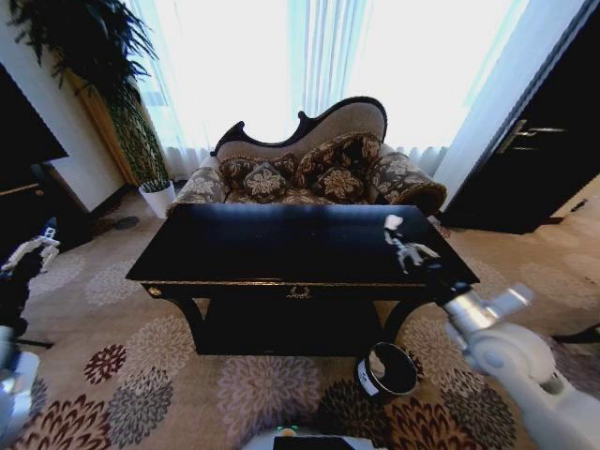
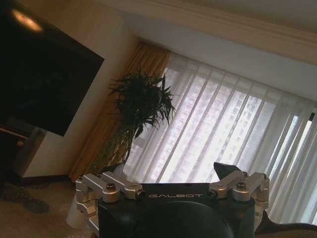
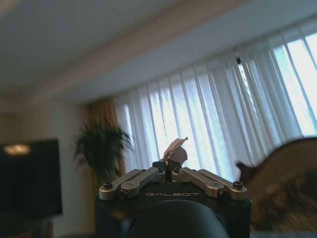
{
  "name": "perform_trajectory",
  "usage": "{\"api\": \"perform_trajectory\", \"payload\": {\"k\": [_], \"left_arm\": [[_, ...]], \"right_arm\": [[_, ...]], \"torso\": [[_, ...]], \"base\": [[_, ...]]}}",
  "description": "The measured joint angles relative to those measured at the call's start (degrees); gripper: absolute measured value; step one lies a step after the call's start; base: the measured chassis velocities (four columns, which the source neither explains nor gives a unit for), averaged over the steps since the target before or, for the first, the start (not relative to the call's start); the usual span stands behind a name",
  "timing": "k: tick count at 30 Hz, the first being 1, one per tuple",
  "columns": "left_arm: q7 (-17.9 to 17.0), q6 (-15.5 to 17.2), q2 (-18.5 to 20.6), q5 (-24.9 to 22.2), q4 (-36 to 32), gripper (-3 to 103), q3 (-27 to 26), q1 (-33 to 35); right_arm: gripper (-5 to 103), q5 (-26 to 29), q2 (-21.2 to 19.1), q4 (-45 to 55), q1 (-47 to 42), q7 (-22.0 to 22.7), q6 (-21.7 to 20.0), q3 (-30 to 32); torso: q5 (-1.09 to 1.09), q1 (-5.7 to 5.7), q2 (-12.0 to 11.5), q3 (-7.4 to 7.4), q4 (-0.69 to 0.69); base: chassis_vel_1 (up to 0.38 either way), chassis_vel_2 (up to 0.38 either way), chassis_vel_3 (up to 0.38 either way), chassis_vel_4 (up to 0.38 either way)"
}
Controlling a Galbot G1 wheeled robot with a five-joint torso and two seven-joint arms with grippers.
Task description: Move to the front of the table and place the trash on the table into the trash bin.
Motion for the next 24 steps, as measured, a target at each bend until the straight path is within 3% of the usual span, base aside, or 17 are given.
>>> {"api": "perform_trajectory", "payload": {"k": [1, 6, 15, 18, 24], "left_arm": [[0.0, 0.0, 0.0, 0.0, 0.0, 100, 0.0, 0.0], [0.0, 0.0, 0.0, 0.0, 0.0, 100, -0.2, 0.1], [0.2, -0.2, 0.3, 0.2, 0.0, 100, -0.8, 0.0], [0.6, -0.5, 0.6, 0.9, 0.0, 100, -0.8, -0.2], [1.0, -0.8, 1.3, 1.4, 0.0, 100, -0.7, -0.6]], "right_arm": [[1, 0.0, 0.0, 0.0, 0.0, 0.0, 0.0, 0.0], [1, 2.3, 5.8, -6.3, 0.5, -9.4, 6.0, -3.0], [1, 5.0, 11.5, -15.3, -0.7, -17.7, 10.9, -1.9], [1, 5.3, 12.5, -16.4, -1.3, -18.1, 11.6, -1.3], [1, -1.4, 16.0, -24.1, -1.1, -22.2, 15.5, -5.4]], "torso": [[0.00, 0.00, 0.0, 0.00, 0.00], [-0.01, 0.01, 0.0, 0.01, 0.00], [-0.01, 0.01, 0.0, 0.01, 0.00], [-0.02, 0.01, 0.0, 0.00, -0.01], [0.00, 0.01, 0.0, 0.00, -0.01]], "base": [[0.000, 0.000, 0.000, 0.000], [0.000, 0.000, 0.000, 0.000], [0.000, 0.000, 0.000, 0.000], [0.000, 0.000, 0.000, 0.000], [0.000, 0.000, 0.000, 0.000]]}}
